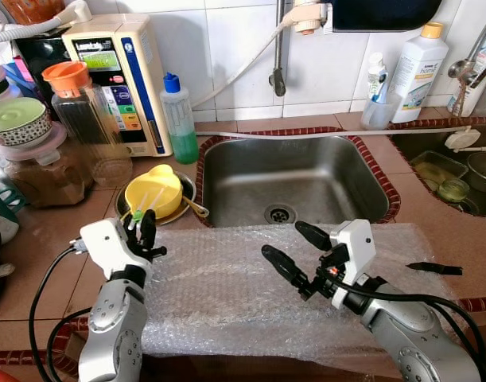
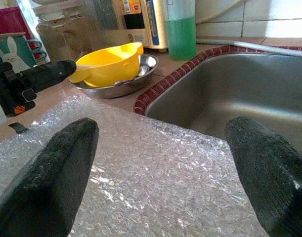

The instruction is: Kitchen organization

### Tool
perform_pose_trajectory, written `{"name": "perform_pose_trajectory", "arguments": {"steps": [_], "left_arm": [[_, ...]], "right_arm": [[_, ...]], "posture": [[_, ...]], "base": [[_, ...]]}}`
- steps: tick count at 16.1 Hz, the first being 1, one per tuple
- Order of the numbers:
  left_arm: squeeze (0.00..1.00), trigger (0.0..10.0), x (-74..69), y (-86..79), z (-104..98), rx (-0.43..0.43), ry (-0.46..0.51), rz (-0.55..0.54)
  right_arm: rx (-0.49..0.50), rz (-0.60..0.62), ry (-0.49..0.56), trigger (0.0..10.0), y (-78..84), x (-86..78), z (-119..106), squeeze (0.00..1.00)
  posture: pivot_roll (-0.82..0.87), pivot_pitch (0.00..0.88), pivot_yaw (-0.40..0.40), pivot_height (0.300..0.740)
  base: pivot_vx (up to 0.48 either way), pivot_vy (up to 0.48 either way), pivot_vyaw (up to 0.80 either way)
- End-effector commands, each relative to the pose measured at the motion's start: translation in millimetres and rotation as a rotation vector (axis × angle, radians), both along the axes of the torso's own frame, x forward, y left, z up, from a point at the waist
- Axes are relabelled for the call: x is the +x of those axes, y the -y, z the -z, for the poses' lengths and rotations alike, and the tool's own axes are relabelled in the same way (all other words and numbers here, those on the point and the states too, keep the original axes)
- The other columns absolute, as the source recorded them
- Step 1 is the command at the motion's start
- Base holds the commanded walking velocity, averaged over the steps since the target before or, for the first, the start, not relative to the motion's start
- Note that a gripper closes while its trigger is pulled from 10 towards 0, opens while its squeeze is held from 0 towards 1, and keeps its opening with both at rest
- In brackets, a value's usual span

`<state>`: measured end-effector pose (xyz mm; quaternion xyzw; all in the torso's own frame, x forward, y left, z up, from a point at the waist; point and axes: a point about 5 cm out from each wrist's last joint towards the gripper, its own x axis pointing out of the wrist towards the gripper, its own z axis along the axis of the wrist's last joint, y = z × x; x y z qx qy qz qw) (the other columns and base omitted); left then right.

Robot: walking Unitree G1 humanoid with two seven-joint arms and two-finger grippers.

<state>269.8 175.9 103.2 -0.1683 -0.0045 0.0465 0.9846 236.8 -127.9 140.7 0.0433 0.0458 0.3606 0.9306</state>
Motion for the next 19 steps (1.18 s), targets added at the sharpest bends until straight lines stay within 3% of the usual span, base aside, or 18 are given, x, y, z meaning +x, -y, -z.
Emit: {"name": "perform_pose_trajectory", "arguments": {"steps": [1, 6, 12, 14, 19], "left_arm": [[0.0, 0.0, 0.2, -3.7, -6, 0.008, 0.021, -0.015], [0.0, 0.0, 4.3, -4.5, -15, 0.009, 0.068, -0.026], [0.0, 0.0, 8.6, -11.6, -24, -0.061, 0.113, -0.082], [0.0, 0.0, 12.2, -2.6, -28, -0.133, 0.128, -0.021], [0.0, 0.0, 15.8, 25.3, -47, -0.185, 0.189, 0.127]], "right_arm": [[0.001, -0.014, 0.01, 10.0, -3.1, 0.3, -3, 0.0], [-0.003, -0.005, 0.013, 10.0, -1.6, 0.7, -3, 0.0], [-0.004, 0.014, 0.016, 10.0, 0.6, 3.8, -3, 0.0], [-0.024, 0.036, 0.031, 10.0, 1.4, 8.4, -3, 0.0], [-0.157, 0.05, 0.099, 10.0, 8.6, 15.4, 0, 0.0]], "posture": [[-0.26, 0.026, 0.088, 0.74], [-0.26, 0.025, 0.089, 0.74], [-0.27, 0.014, 0.085, 0.74], [-0.27, 0.014, 0.085, 0.74], [-0.27, 0.013, 0.089, 0.74]], "base": [[0.0, 0.0, 0.0], [0.0, 0.0, 0.0], [0.0, 0.0, 0.0], [0.0, 0.0, 0.0], [0.0, 0.0, 0.0]]}}
